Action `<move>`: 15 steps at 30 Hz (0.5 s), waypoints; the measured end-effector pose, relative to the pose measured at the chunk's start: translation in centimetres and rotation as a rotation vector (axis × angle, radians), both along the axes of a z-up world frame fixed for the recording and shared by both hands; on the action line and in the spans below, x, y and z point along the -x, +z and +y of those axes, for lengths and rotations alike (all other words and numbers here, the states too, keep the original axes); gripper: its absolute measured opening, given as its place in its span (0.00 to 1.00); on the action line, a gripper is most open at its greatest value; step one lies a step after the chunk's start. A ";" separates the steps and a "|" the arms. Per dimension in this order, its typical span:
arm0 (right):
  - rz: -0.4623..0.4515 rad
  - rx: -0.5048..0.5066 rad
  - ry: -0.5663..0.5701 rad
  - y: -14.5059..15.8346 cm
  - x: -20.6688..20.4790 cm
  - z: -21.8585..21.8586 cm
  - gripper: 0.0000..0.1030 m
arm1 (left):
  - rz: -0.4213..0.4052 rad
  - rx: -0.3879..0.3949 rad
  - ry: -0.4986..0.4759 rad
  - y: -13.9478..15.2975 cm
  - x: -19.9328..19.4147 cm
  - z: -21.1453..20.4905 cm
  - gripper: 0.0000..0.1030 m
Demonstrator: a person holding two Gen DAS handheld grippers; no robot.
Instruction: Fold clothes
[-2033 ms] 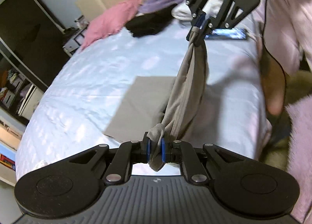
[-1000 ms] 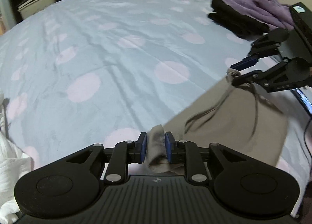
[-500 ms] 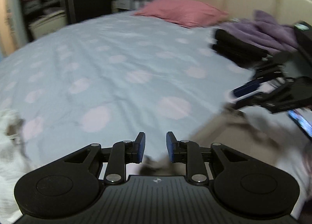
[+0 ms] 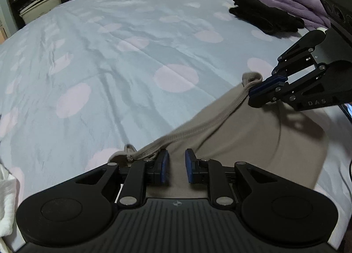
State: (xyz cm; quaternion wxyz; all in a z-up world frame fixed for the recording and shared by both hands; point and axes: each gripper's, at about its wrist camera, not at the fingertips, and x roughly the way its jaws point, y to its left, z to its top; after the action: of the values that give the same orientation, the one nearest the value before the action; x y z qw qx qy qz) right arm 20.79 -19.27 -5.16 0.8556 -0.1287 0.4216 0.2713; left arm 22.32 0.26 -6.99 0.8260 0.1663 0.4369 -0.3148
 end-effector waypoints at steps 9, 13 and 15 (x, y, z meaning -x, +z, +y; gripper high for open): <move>-0.003 -0.067 -0.075 -0.1 -1.9 0.4 0.25 | -0.029 0.053 0.065 0.1 -1.8 -0.3 0.16; 0.013 -0.148 -0.160 1.3 -2.4 -0.8 0.35 | -0.034 0.096 0.153 0.9 -2.9 0.4 0.17; -0.007 -0.171 -0.187 2.3 -2.1 -1.5 0.42 | -0.047 0.115 0.196 1.7 -3.3 1.0 0.17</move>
State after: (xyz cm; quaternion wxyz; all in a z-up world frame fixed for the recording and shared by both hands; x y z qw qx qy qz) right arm 22.93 -20.73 -2.85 0.8864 -0.0162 0.4042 0.2252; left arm 25.60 1.26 -5.24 0.8711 0.0827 0.4127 -0.2529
